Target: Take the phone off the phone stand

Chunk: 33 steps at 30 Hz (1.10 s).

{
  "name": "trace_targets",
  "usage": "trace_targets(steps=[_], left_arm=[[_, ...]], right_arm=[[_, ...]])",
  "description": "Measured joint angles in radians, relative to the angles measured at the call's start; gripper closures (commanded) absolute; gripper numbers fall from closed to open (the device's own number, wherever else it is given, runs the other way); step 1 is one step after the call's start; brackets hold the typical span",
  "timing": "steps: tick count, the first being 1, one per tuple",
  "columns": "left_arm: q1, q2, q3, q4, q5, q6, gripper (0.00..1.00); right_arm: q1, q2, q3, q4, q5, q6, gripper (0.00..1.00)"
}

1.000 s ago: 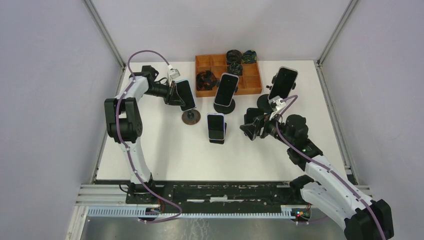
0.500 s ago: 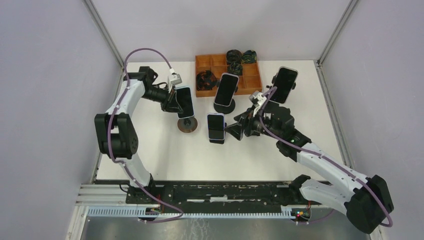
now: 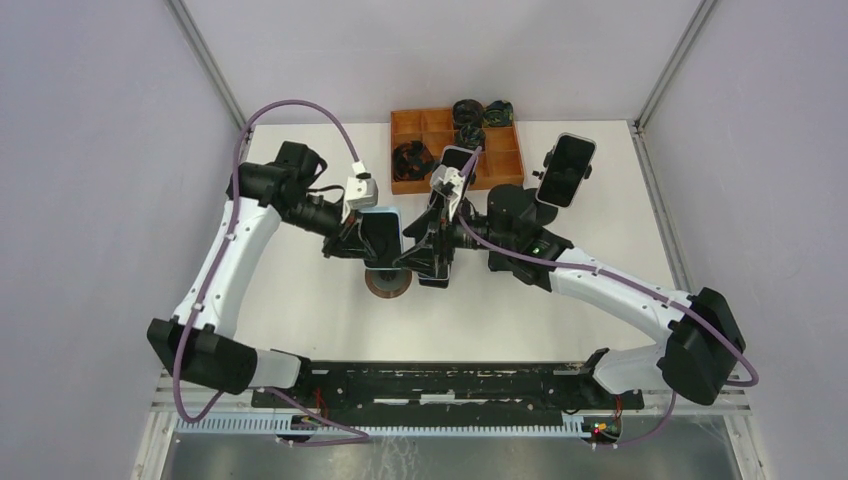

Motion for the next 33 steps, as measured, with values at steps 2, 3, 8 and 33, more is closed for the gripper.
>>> trace_targets(steps=[2,3,8,33], left_arm=[[-0.011,-0.047,-0.005,-0.016,0.000,-0.001,0.98],[-0.013,-0.064,-0.006,-0.021,0.000,-0.004,0.98],[-0.025,-0.130,-0.007,-0.036,-0.001,-0.035,0.98],[-0.128,-0.211,-0.025,-0.032,-0.005,-0.195,0.00]], right_arm=[[0.019,0.016,0.015,0.000,-0.017,-0.006,0.18],[0.030,0.019,0.020,0.000,-0.022,-0.009,0.22],[0.086,0.026,0.043,0.009,-0.047,-0.023,0.35],[0.096,0.017,0.023,0.090,-0.103,0.057,1.00]])
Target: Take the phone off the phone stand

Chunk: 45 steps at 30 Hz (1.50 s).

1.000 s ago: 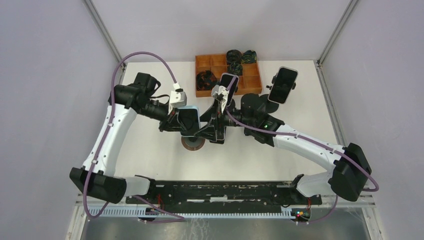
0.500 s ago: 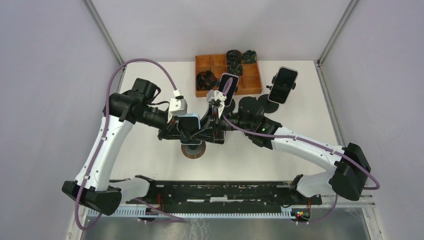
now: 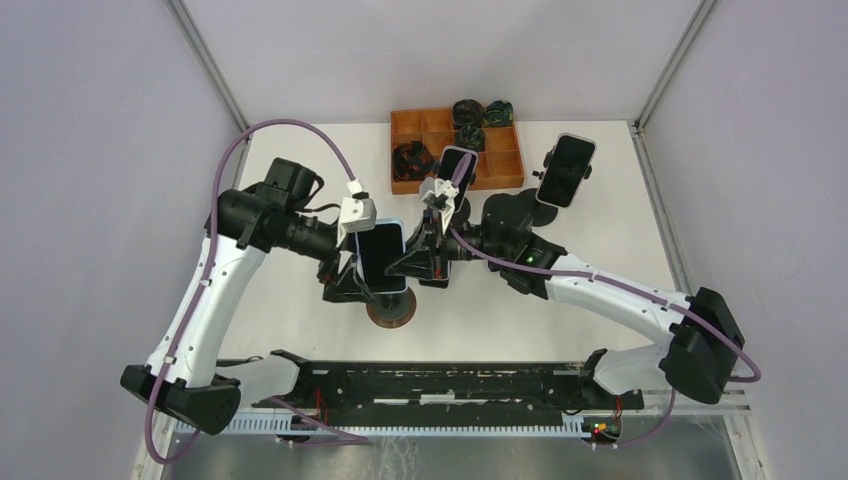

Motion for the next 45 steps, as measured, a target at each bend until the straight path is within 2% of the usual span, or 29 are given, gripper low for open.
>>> trace_targets(steps=[5,13,19,24,39,45], left_arm=[[0.000,-0.045,-0.001,0.085,-0.025,-0.044,0.00],[0.000,-0.208,-0.058,0.287,-0.078,-0.172,0.00],[0.000,-0.257,-0.150,0.416,-0.077,-0.241,0.02],[0.000,-0.254,-0.162,0.467,-0.059,-0.274,0.05],[0.000,-0.224,-0.155,0.468,0.084,-0.293,0.15],[0.000,-0.227,-0.154,0.460,0.117,-0.293,0.29]], right_arm=[[-0.048,-0.050,-0.058,0.066,-0.021,0.063,1.00],[-0.154,-0.143,-0.156,0.269,-0.049,0.221,1.00],[-0.158,-0.135,-0.158,0.483,-0.056,0.385,1.00],[-0.134,-0.096,-0.159,0.663,-0.057,0.503,1.00],[-0.019,-0.045,-0.106,0.673,-0.056,0.491,1.00],[0.005,-0.024,-0.076,0.678,-0.037,0.489,1.00]])
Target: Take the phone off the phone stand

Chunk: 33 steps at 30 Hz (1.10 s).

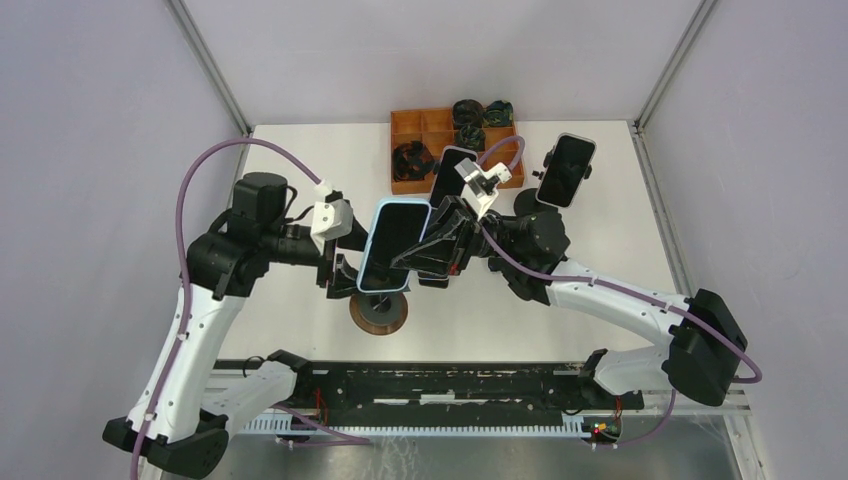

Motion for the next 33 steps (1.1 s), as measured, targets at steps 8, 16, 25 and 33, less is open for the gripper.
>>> trace_targets(steps=[8,16,25,33], left_arm=[[0.000,-0.007,0.019,-0.042,0.009,0.003,0.20],[0.002,-0.061,-0.027,-0.071,-0.002,0.038,0.13],[0.003,-0.092,-0.039,-0.122,0.029,0.078,0.12],[0.003,-0.140,-0.107,-0.030,0.050,0.009,0.15]], right_arm=[[0.015,0.001,0.000,0.003,0.030,-0.006,1.00],[0.034,0.001,0.003,-0.042,0.008,-0.007,1.00],[0.025,0.006,0.033,-0.072,0.051,-0.023,1.00],[0.025,0.029,0.046,-0.076,0.087,-0.024,1.00]])
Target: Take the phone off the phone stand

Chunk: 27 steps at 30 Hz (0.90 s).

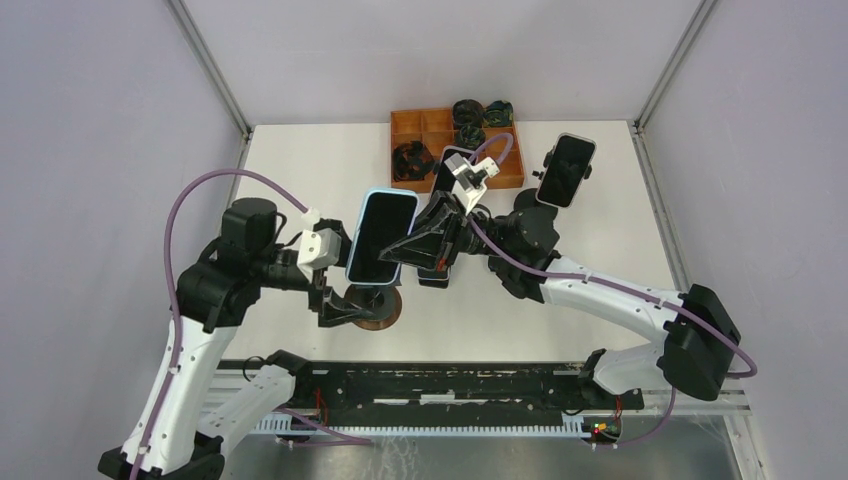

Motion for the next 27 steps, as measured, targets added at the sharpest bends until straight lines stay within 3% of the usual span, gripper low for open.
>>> trace_targets(steps=[9,22,27], left_arm=[[0.000,-0.016,-0.001,0.106,-0.001,-0.065,0.24],[0.000,-0.059,-0.014,0.140,-0.006,-0.082,0.25],[-0.002,-0.083,-0.048,0.237,-0.010,-0.170,0.34]], right_arm=[[0.002,0.018,0.000,0.053,0.000,0.044,1.00],[0.003,0.014,0.000,0.129,0.011,0.092,1.00],[0.014,0.010,0.000,0.145,0.011,0.099,1.00]])
